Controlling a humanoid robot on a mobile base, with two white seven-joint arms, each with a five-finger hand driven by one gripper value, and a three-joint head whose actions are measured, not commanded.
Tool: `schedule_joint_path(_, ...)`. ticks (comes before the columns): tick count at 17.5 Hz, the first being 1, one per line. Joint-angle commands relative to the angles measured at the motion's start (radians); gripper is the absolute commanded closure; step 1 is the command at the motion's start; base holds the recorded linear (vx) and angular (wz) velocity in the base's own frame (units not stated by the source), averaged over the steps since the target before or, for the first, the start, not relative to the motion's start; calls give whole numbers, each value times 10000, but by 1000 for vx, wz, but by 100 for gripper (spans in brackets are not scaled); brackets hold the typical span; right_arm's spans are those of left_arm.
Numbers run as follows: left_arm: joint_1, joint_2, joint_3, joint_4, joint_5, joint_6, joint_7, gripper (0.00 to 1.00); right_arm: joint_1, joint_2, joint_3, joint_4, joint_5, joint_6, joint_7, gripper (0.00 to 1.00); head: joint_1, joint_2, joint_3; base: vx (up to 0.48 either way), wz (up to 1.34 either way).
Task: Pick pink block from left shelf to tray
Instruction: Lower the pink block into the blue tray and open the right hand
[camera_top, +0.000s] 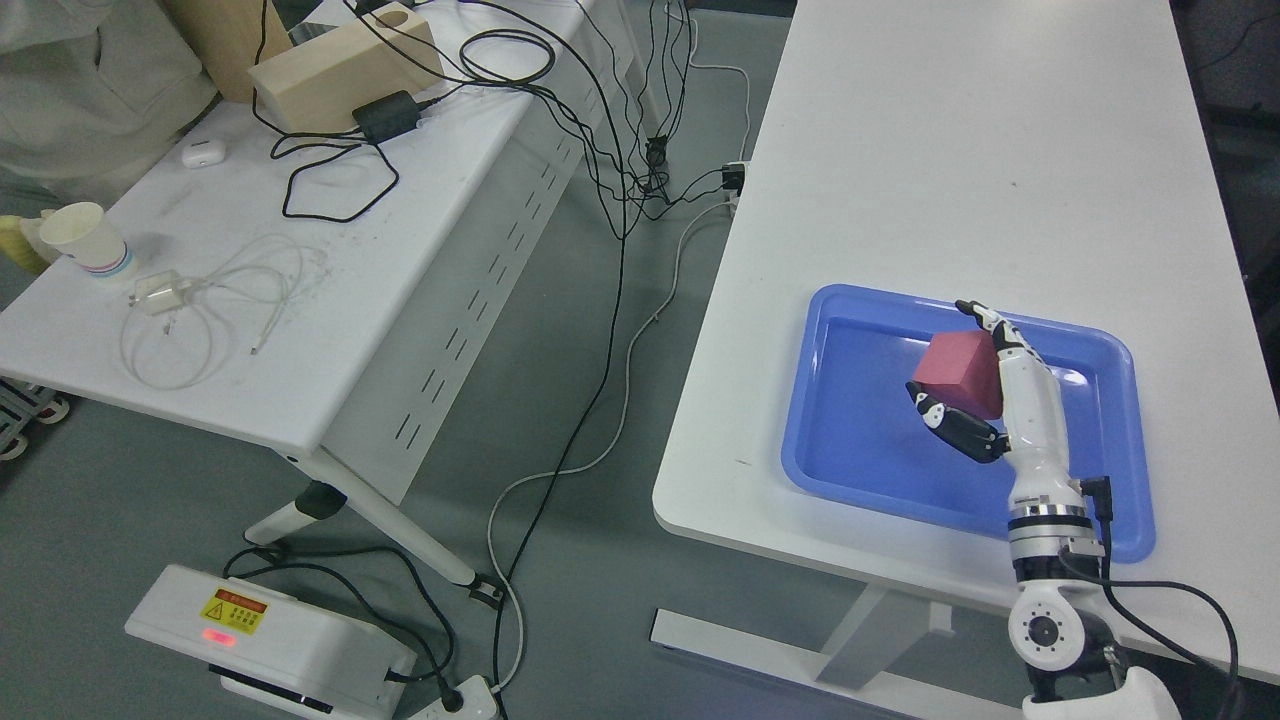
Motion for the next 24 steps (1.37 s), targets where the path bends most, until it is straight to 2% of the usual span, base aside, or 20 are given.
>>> schedule_joint_path(1, -323, 174, 0, -175, 0, -7, 7, 0, -31, 4, -78, 44, -1157, 3, -8, 1, 0, 0, 0, 0, 0)
schedule_joint_path(4, -323, 174, 0, -175, 0, -7, 7, 0, -61, -73, -63, 44, -1772, -104, 114, 1, 0, 0, 0, 0, 0)
schedule_joint_path(8, -323, 174, 0, -175, 0, -7, 7, 0, -123, 19, -93, 44, -4176, -105, 8, 1, 0, 0, 0, 0, 0)
schedule_joint_path(10, -323, 174, 0, -175, 0, -7, 7, 0, -123, 65, -337, 44, -4778, -14, -298, 1, 0, 0, 0, 0, 0)
schedule_joint_path(13, -323, 174, 0, -175, 0, -7, 7, 0, -107, 228, -1013, 44, -5056, 18, -392, 0, 0, 0, 0, 9, 0)
schedule_joint_path(24, -323, 174, 0, -175, 0, -7, 7, 0, -92, 228, -967, -2, -5563, 3, -330, 0, 0, 0, 0, -29, -6)
